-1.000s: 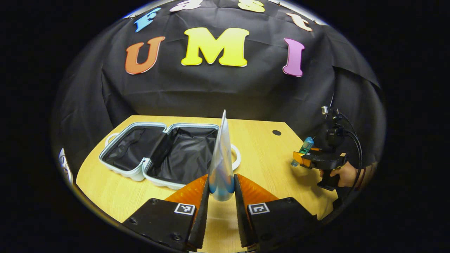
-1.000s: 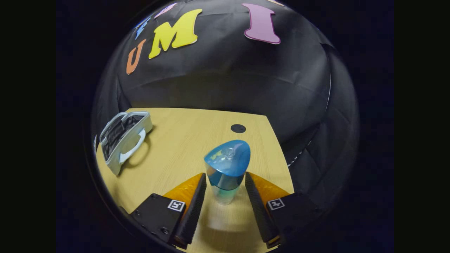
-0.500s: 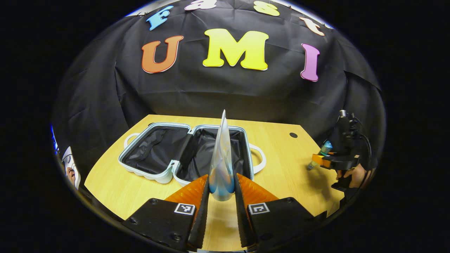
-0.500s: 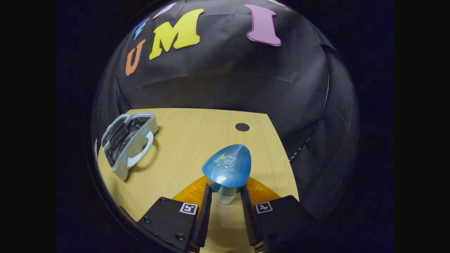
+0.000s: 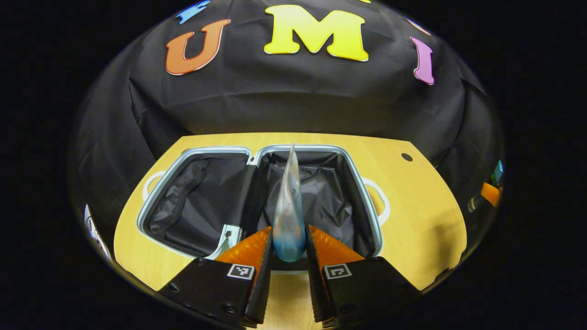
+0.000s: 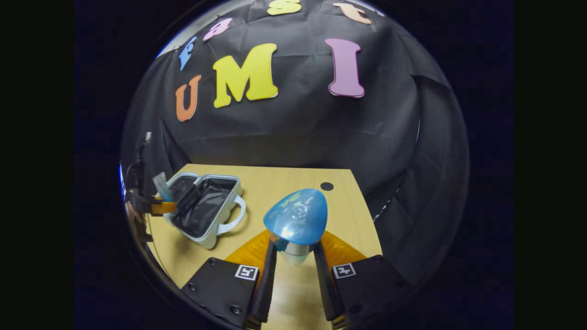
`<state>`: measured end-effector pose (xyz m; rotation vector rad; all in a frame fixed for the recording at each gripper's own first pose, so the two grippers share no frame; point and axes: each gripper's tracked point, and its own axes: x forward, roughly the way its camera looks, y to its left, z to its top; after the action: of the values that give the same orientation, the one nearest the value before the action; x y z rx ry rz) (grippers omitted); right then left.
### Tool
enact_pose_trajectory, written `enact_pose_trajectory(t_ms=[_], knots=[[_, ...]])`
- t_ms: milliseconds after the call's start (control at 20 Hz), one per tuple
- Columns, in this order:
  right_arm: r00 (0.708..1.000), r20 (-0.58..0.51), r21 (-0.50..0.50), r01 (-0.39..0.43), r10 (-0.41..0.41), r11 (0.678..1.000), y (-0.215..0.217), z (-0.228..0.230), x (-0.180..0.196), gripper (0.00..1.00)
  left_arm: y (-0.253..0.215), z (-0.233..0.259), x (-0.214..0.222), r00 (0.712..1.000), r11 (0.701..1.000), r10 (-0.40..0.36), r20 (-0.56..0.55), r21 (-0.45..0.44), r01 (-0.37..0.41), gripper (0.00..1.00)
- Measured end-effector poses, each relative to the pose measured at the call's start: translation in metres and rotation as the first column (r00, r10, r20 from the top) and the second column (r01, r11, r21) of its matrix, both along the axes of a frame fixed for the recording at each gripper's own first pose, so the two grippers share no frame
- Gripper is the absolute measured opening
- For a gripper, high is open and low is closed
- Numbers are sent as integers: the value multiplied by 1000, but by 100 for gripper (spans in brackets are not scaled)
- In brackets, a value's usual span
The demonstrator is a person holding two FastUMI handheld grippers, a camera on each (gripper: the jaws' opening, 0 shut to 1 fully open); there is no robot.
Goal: First open the suitcase, pack the skin care products into it, and then close the suitcase.
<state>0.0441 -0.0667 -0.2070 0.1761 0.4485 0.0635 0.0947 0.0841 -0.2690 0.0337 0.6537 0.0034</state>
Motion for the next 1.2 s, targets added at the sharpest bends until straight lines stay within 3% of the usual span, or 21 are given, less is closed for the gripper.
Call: enact_pose_trajectory(t_ms=[250,500,900,950,1000,1050,1100,1150,1200], knots=[[999,-6,-20,37,-37,999,19,8,-42,42,15,-57,14,985,1000,14,-173,12,-12,41],[998,-42,-40,43,-45,998,38,-4,-65,42,20,-82,16,955,998,12,-298,56,5,41],[998,-56,-34,25,-27,999,53,-2,-55,42,17,-85,22,946,995,11,-323,100,22,41],[999,-52,-26,15,-17,1000,58,3,-52,42,15,-83,20,946,995,2,-323,93,30,42],[999,-45,-24,-1,-1,1000,64,6,-45,42,10,-79,20,951,997,-15,-310,70,39,51],[999,-37,-27,-20,19,999,72,9,-38,42,3,-73,20,956,998,-41,-292,34,53,44],[999,-35,-29,-42,41,999,79,10,-30,42,-1,-66,17,960,998,-47,-277,15,53,47],[997,-41,-25,-67,66,997,89,10,-23,42,-3,-57,13,965,999,-45,-259,14,51,61],[995,-45,-12,-93,92,996,101,12,-15,42,2,-49,11,972,999,-36,-232,21,42,84]])
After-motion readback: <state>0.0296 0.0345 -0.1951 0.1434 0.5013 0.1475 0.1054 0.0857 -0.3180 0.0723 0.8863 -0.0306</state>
